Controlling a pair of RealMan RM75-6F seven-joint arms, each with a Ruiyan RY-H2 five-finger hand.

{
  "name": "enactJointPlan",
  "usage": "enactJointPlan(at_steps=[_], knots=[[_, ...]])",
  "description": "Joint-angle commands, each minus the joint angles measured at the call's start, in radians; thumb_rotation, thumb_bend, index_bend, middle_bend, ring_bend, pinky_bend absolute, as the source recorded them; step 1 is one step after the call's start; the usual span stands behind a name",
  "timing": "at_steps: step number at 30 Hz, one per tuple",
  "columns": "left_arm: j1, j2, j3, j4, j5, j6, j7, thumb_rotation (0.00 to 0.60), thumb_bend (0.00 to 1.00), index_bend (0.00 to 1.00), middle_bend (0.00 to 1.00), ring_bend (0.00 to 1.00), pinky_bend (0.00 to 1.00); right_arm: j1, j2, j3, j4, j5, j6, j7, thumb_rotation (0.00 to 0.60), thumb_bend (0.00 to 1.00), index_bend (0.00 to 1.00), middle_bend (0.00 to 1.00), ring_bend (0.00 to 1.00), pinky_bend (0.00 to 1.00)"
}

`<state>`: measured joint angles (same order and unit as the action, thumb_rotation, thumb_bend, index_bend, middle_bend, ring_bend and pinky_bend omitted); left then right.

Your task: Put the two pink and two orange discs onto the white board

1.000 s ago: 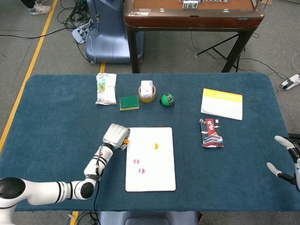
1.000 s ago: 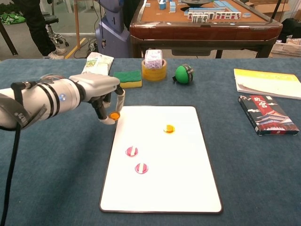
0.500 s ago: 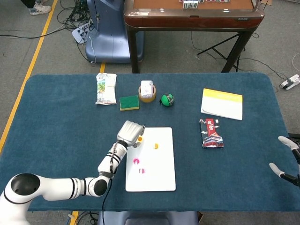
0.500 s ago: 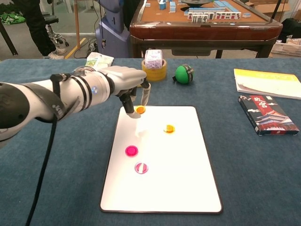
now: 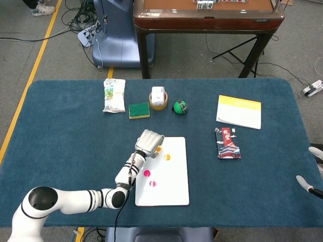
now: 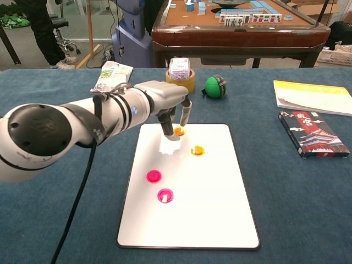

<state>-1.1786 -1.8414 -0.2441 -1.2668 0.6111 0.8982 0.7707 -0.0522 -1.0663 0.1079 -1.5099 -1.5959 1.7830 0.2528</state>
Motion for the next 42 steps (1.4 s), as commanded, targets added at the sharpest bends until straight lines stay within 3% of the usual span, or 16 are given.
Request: enactJointPlan(at_steps=[1,13,27,42], knots=[[-0.003,-0.01,-0.004,0.01,0.014,0.002,-0.011,0.6,0.26,0.64,1.0,1.0,1.0,-0.004,-0.001,0.003,0.004,0.003,0.006,0.008,0.6,0.02,0.24,0.29,0.25,0.32],[-0.014,-0.04,-0.006,0.059,0.021,-0.005,-0.013,0.6,0.26,0.62,1.0,1.0,1.0,-0.008,0.001,0.006,0.01,0.007,0.007,0.023,0.6,0.02,0.24,0.29,0.25,0.32],[-0.012,-0.043,-0.007,0.063,0.005,0.004,0.008,0.6,0.26,0.43,1.0,1.0,1.0,-0.007,0.001,0.007,0.012,0.006,0.002,0.025,0.6,0.02,0.24,0.29,0.25,0.32],[0.067,0.054,0.049,-0.087,0.019,0.114,0.047,0.6,0.26,0.43,1.0,1.0,1.0,0.005,-0.003,0.001,0.002,-0.005,-0.02,-0.01,0.6,0.02,0.24,0.29,0.25,0.32]])
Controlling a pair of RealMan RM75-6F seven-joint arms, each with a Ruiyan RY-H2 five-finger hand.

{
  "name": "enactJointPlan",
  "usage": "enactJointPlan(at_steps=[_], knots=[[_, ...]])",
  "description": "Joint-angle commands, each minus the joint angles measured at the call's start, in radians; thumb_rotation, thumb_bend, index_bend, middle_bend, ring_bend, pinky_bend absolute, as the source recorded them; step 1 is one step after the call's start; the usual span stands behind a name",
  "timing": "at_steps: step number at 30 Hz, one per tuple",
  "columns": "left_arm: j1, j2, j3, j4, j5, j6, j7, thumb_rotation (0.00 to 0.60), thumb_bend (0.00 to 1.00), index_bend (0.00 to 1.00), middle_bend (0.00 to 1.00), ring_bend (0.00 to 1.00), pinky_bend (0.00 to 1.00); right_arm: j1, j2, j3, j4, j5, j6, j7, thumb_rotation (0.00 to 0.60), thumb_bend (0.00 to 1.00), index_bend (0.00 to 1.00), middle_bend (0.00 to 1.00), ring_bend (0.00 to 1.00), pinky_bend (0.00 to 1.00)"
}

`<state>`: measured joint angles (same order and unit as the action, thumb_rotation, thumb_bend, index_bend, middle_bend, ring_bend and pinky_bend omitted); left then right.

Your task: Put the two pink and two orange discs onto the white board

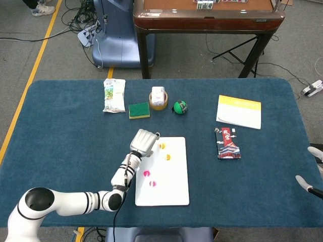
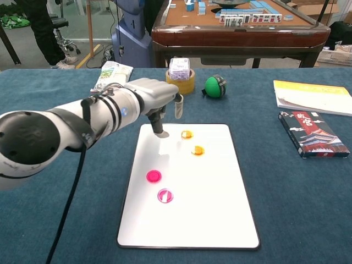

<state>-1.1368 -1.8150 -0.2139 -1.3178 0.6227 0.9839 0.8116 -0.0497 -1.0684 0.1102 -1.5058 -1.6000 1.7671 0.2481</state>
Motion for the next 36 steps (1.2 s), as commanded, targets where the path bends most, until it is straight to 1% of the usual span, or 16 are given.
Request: enactJointPlan(at_steps=[1,6,10,13,16,18,20,21,22,23,24,26,29,31,36], knots=[[0.035,0.038,0.024,-0.052,0.01,0.039,0.006,0.6,0.26,0.43,1.0,1.0,1.0,0.004,-0.001,-0.002,-0.004,-0.002,-0.007,-0.009,0.6,0.02,0.24,0.29,0.25,0.32],[0.1,0.114,0.06,-0.142,0.044,0.102,-0.009,0.6,0.26,0.43,1.0,1.0,1.0,0.014,-0.004,-0.004,-0.012,-0.002,-0.028,-0.035,0.6,0.02,0.24,0.29,0.25,0.32],[0.162,0.191,0.094,-0.224,0.091,0.157,-0.036,0.6,0.26,0.42,1.0,0.99,1.0,0.026,-0.007,-0.007,-0.023,-0.001,-0.053,-0.066,0.6,0.02,0.24,0.29,0.25,0.32],[0.207,0.253,0.115,-0.29,0.129,0.195,-0.061,0.6,0.26,0.41,1.0,0.96,1.0,0.036,-0.01,-0.009,-0.03,0.001,-0.074,-0.088,0.6,0.02,0.24,0.29,0.25,0.32],[0.25,0.316,0.138,-0.358,0.16,0.235,-0.072,0.6,0.26,0.39,0.97,0.88,1.0,0.046,-0.013,-0.011,-0.038,0.007,-0.098,-0.11,0.6,0.02,0.24,0.29,0.25,0.32],[0.276,0.349,0.152,-0.397,0.182,0.264,-0.076,0.6,0.26,0.38,0.9,0.81,1.0,0.053,-0.015,-0.011,-0.042,0.011,-0.111,-0.124,0.6,0.02,0.24,0.29,0.25,0.32],[0.311,0.378,0.173,-0.429,0.228,0.307,-0.089,0.6,0.26,0.37,0.74,0.7,0.96,0.061,-0.018,-0.011,-0.046,0.015,-0.128,-0.139,0.6,0.02,0.24,0.29,0.25,0.32],[0.327,0.388,0.184,-0.436,0.252,0.328,-0.094,0.6,0.26,0.37,0.66,0.65,0.93,0.064,-0.019,-0.011,-0.047,0.018,-0.135,-0.146,0.6,0.02,0.24,0.29,0.25,0.32],[0.348,0.398,0.197,-0.441,0.283,0.353,-0.102,0.6,0.26,0.37,0.63,0.62,0.91,0.068,-0.02,-0.012,-0.049,0.02,-0.144,-0.154,0.6,0.02,0.24,0.29,0.25,0.32],[0.366,0.405,0.208,-0.442,0.309,0.376,-0.109,0.6,0.26,0.37,0.56,0.57,0.87,0.072,-0.021,-0.012,-0.051,0.022,-0.152,-0.161,0.6,0.02,0.24,0.29,0.25,0.32],[0.383,0.412,0.22,-0.441,0.336,0.397,-0.116,0.6,0.26,0.37,0.53,0.53,0.84,0.075,-0.021,-0.013,-0.052,0.024,-0.16,-0.167,0.6,0.02,0.24,0.29,0.25,0.32],[0.425,0.427,0.244,-0.434,0.394,0.442,-0.142,0.6,0.26,0.37,0.44,0.45,0.75,0.082,-0.023,-0.014,-0.054,0.029,-0.174,-0.177,0.6,0.02,0.24,0.29,0.25,0.32],[0.488,0.451,0.278,-0.405,0.483,0.514,-0.178,0.6,0.26,0.37,0.4,0.4,0.67,0.09,-0.024,-0.013,-0.057,0.038,-0.19,-0.186,0.6,0.02,0.24,0.29,0.25,0.32],[0.533,0.468,0.298,-0.381,0.536,0.562,-0.204,0.6,0.26,0.38,0.39,0.39,0.64,0.094,-0.025,-0.011,-0.059,0.046,-0.199,-0.192,0.6,0.02,0.24,0.29,0.25,0.32],[0.612,0.519,0.328,-0.373,0.616,0.621,-0.248,0.6,0.26,0.4,0.39,0.38,0.63,0.104,-0.028,-0.01,-0.061,0.061,-0.221,-0.207,0.6,0.02,0.24,0.29,0.25,0.32]])
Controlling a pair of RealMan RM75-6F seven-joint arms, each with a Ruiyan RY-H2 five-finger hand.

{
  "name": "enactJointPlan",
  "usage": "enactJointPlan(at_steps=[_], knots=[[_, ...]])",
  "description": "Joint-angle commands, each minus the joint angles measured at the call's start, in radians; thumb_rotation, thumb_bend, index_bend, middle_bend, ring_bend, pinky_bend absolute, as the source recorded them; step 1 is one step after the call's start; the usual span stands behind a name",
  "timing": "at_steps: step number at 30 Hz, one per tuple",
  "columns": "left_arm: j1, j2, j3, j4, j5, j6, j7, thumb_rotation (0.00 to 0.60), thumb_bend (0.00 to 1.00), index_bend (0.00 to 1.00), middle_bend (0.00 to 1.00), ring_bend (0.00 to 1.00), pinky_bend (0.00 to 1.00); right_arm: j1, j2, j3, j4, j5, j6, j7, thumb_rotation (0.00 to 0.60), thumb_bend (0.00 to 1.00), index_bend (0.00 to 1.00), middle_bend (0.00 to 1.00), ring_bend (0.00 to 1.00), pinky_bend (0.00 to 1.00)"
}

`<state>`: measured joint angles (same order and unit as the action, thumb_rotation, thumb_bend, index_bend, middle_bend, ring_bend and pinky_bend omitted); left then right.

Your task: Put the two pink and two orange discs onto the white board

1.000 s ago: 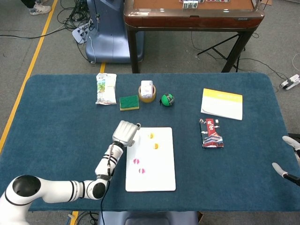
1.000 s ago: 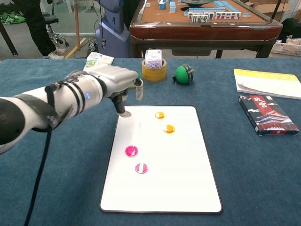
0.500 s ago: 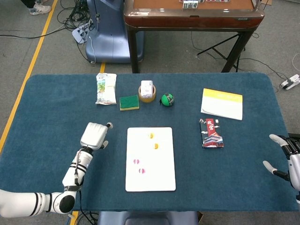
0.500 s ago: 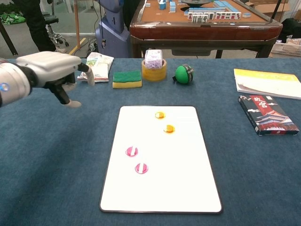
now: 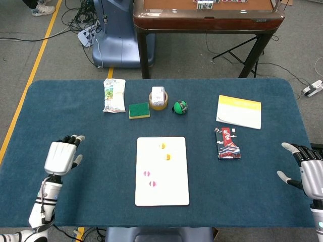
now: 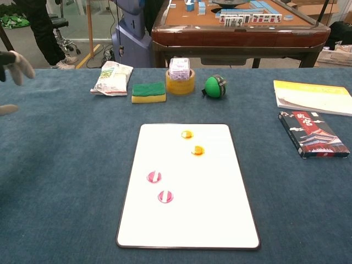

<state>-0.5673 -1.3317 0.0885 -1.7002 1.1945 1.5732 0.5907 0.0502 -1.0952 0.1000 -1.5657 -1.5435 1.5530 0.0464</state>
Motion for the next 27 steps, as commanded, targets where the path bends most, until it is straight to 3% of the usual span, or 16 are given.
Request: enactJointPlan(at_steps=[1,12,17,27], knots=[[0.06,0.048,0.031,0.006,0.064,0.044,-0.035,0.6,0.26,0.4,0.39,0.38,0.63,0.007,-0.003,0.001,-0.002,0.008,-0.012,-0.01,0.6,0.02,0.24,0.29,0.25,0.32],[0.205,0.1,0.067,-0.007,0.145,0.08,-0.113,0.6,0.26,0.43,0.39,0.4,0.62,0.028,-0.012,0.005,0.0,0.042,-0.055,-0.04,0.6,0.02,0.24,0.29,0.25,0.32],[0.267,0.084,0.047,-0.003,0.096,0.081,-0.09,0.6,0.26,0.43,0.39,0.4,0.61,0.032,-0.018,0.016,0.002,0.076,-0.068,-0.062,0.6,0.02,0.24,0.29,0.26,0.32],[0.323,0.054,0.006,0.074,0.16,0.108,-0.077,0.6,0.26,0.43,0.39,0.4,0.6,0.033,-0.014,0.025,-0.022,0.132,-0.086,-0.115,0.6,0.02,0.24,0.29,0.25,0.32]])
